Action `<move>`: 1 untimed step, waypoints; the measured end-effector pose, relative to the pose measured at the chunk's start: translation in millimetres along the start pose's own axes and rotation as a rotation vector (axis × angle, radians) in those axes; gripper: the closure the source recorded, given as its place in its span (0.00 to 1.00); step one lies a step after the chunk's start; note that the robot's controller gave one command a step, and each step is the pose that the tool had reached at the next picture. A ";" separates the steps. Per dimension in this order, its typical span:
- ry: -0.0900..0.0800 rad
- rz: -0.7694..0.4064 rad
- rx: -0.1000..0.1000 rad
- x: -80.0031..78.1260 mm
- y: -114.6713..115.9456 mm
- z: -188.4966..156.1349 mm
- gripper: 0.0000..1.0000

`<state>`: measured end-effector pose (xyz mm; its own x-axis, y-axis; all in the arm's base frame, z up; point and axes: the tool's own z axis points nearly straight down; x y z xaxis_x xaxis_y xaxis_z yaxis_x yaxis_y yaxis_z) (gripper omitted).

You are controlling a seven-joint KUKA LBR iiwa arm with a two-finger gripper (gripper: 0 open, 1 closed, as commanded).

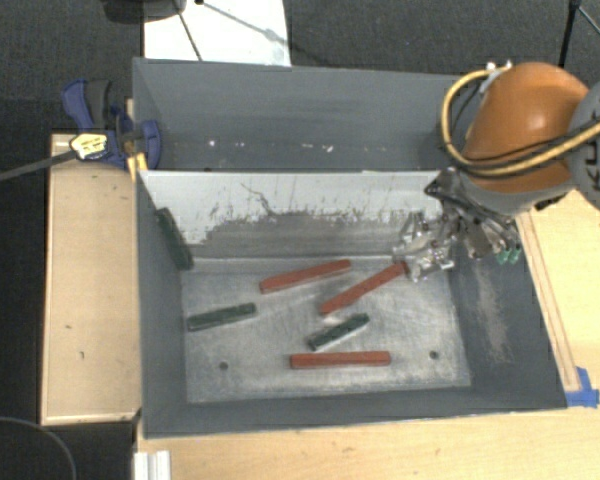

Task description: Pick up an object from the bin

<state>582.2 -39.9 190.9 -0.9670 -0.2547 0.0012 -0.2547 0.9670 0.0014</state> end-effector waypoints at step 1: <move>-0.006 -0.002 0.003 -6.6 21.4 -37.0 1.00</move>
Offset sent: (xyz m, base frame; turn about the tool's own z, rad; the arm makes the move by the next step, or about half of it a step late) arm -0.0071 -0.0052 0.1676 -0.1591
